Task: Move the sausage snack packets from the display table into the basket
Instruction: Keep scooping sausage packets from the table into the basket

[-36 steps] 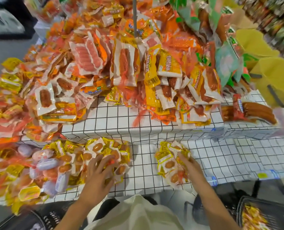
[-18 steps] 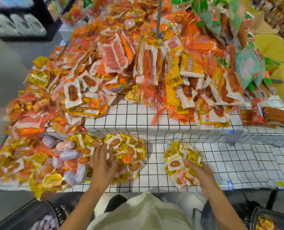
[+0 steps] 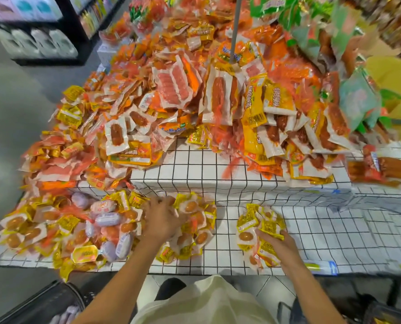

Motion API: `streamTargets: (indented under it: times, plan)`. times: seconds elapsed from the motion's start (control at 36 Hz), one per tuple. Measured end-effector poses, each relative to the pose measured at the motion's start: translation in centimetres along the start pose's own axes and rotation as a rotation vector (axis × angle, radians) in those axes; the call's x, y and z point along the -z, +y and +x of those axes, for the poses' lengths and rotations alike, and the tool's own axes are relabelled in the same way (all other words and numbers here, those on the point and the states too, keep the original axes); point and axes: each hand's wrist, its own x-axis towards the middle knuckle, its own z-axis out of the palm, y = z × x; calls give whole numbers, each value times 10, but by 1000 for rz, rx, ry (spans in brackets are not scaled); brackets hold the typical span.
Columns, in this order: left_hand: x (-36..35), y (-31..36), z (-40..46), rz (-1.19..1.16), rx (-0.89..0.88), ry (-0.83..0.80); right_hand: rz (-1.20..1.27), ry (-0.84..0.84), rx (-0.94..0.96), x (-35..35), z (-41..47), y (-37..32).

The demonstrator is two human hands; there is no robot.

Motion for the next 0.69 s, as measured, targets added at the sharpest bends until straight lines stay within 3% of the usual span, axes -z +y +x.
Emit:
streamTargets:
  times: [0.14, 0.36, 0.47, 0.64, 0.69]
  plan:
    - [1, 16, -8, -227, -164, -137, -14, 42, 13, -1, -2, 3]
    - [6, 25, 5, 46, -164, -369, -11, 101, 72, -1, -2, 6]
    - [3, 28, 8, 85, -160, -375, -28, 136, 90, -3, -2, 8]
    - [9, 35, 17, -89, -19, -386, -74, 163, 124, -2, -5, 7]
    - [14, 36, 20, -252, 16, -430, -59, 175, 145, -4, -10, 2]
